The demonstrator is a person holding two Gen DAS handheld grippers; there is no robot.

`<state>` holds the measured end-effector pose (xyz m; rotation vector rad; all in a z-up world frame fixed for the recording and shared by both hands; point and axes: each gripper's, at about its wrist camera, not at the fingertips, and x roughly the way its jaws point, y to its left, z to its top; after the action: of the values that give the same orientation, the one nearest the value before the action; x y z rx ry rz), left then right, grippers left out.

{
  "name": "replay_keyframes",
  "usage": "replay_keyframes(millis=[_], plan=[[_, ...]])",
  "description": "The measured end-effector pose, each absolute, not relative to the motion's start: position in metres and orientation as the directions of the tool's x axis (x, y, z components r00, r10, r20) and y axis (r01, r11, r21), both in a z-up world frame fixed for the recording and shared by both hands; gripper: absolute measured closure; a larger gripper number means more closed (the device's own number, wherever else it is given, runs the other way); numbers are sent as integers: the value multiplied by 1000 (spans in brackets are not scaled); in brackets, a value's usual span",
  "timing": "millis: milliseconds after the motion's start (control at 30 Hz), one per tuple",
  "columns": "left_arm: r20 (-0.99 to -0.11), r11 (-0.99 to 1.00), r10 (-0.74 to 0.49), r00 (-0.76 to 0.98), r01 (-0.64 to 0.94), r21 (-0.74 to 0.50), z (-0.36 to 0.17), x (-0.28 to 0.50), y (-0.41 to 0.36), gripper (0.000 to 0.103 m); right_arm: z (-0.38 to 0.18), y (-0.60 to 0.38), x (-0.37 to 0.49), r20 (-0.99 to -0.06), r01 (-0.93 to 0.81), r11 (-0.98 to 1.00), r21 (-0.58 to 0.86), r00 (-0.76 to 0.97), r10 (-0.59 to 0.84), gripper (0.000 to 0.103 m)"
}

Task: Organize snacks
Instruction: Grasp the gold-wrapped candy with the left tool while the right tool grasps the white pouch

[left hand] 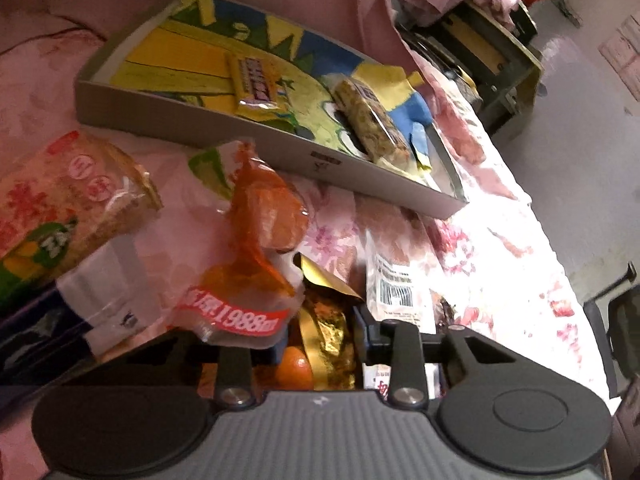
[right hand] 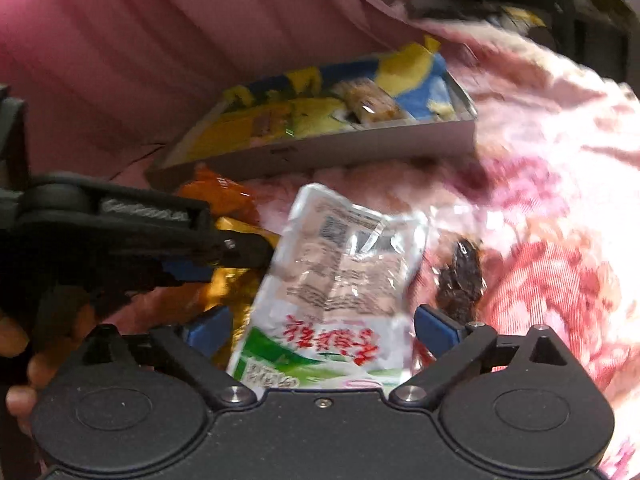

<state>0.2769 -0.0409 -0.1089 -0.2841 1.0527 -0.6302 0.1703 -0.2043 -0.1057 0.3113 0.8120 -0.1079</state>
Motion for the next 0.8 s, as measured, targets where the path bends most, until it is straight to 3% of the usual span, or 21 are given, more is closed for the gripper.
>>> replay_keyframes(millis=[100,267,367,467,600,733,800], plan=[[-722,787,-607,332,378,-487,-111,275,-47,71,-103,-208,167,-726,240,939,246,687,14,17],[-707,767,-628,326,415,-490,-105,272,-52,77,-98,-202,163,-724,237,948,212,689,-10,24],[-715,769,-616,331,452,-453,-104,270,-60,77,-97,-200,163,-729,233,955,187,684,-24,24],[-730,772,-606,315,451,-447,-109,273,-65,74,-103,-200,170,-747,229,958,175,664,-22,16],[-731,770,-609,306,447,-455,-113,277,-67,73,-106,-201,172,-743,233,953,192,669,-14,14],[-742,782,-585,327,468,-411,-110,272,-71,74,-103,-202,169,-739,241,951,192,673,-21,20],[-753,801,-564,339,449,-397,-107,270,-72,75,-98,-200,166,-732,239,953,185,681,-29,29]])
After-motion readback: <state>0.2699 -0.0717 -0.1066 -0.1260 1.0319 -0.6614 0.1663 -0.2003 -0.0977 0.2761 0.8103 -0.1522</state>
